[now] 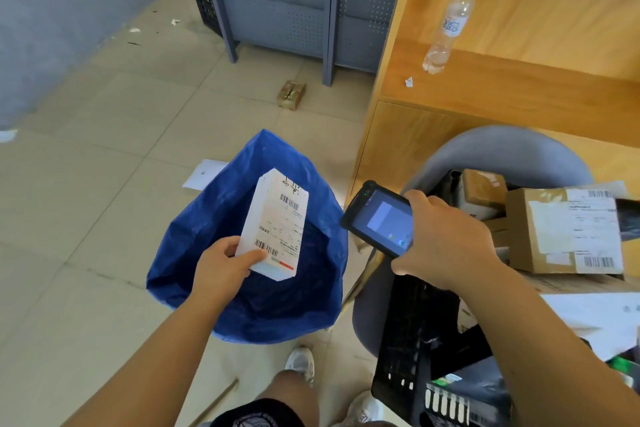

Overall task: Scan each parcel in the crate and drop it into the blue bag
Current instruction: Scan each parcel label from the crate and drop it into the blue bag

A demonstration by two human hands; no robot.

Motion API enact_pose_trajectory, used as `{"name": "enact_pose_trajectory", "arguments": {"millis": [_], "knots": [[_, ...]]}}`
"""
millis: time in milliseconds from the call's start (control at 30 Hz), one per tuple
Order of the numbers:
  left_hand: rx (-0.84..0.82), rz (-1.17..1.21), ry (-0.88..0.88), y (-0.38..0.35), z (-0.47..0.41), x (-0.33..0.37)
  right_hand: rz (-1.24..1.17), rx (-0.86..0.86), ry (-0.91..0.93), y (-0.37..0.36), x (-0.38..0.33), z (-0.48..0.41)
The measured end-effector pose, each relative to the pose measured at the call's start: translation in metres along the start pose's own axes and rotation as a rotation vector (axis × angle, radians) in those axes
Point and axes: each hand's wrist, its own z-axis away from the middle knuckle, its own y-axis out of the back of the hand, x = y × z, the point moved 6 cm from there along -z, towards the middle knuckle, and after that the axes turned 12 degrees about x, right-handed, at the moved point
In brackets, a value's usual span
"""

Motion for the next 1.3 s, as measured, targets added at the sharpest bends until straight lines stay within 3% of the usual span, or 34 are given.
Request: {"name": "enact_pose_trajectory", "arguments": {"millis": [233, 367, 533, 733, 933, 1100, 1300], "knots": [[0.003, -0.248, 0.078, -0.017, -0.04, -0.062, 0.085, 0.041, 0.043, -0.03, -0.002, -0.009], [-0.004, -0.259, 0.048, -0.038, -0.073, -0.082, 0.178, 0.107, 0.057, -0.047, -0.005, -0.015], [-0.191, -0.41, -0.019, -0.073, -0.093, -0.115, 0.271, 0.193, 0.039, -0.067, -0.01, -0.01], [-0.342, -0.398, -0.228, -0.089, -0.083, -0.12, 0.316, 0.232, -0.045, -0.077, -0.014, 0.023], [-0.373, -0.318, -0.514, -0.082, -0.035, -0.073, 0.24, 0.328, -0.168, -0.061, -0.007, 0.091], [-0.405, -0.154, -0.679, -0.082, 0.031, -0.024, 0.173, 0.477, -0.268, -0.048, 0.019, 0.161], [-0.575, -0.087, -0.877, -0.116, 0.123, 0.014, 0.127, 0.673, -0.412, -0.047, 0.066, 0.242]]}}
